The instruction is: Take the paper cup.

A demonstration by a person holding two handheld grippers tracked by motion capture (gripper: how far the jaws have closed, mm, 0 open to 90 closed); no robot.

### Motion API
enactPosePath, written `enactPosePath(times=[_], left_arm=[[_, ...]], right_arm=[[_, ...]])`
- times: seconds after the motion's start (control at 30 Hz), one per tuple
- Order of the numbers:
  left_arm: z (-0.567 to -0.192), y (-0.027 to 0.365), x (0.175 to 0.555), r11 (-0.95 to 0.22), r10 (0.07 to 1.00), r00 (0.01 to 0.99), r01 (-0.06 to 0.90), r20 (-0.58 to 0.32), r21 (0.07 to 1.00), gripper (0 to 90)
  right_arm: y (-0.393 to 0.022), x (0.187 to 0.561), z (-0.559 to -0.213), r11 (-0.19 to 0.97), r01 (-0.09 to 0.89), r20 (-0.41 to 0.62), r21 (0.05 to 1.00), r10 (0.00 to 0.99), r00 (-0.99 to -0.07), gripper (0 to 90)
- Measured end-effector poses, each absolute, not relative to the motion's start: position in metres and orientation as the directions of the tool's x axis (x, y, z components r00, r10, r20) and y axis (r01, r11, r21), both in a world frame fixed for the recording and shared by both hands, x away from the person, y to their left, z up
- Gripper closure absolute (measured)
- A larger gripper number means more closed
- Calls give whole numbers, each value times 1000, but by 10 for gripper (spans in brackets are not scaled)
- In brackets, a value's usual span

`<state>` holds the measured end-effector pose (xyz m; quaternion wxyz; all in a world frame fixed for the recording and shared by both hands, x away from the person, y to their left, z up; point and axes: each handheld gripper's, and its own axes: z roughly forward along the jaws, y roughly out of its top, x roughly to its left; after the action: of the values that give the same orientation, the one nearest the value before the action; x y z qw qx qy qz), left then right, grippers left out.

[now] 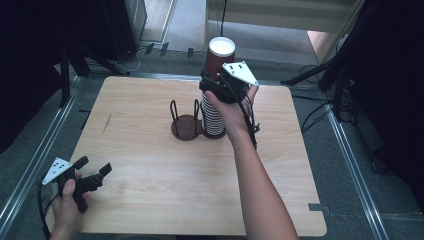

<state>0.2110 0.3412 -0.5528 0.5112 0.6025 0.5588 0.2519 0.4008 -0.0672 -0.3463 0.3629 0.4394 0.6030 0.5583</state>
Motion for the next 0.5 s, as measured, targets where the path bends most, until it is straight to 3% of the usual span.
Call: enactPosePath(times=[0.5], left_arm=[[-553, 341, 211, 142, 932, 249, 417, -263, 898, 17]], right_arm=[[-70, 391, -321, -16, 86, 46, 996, 930, -365, 129]])
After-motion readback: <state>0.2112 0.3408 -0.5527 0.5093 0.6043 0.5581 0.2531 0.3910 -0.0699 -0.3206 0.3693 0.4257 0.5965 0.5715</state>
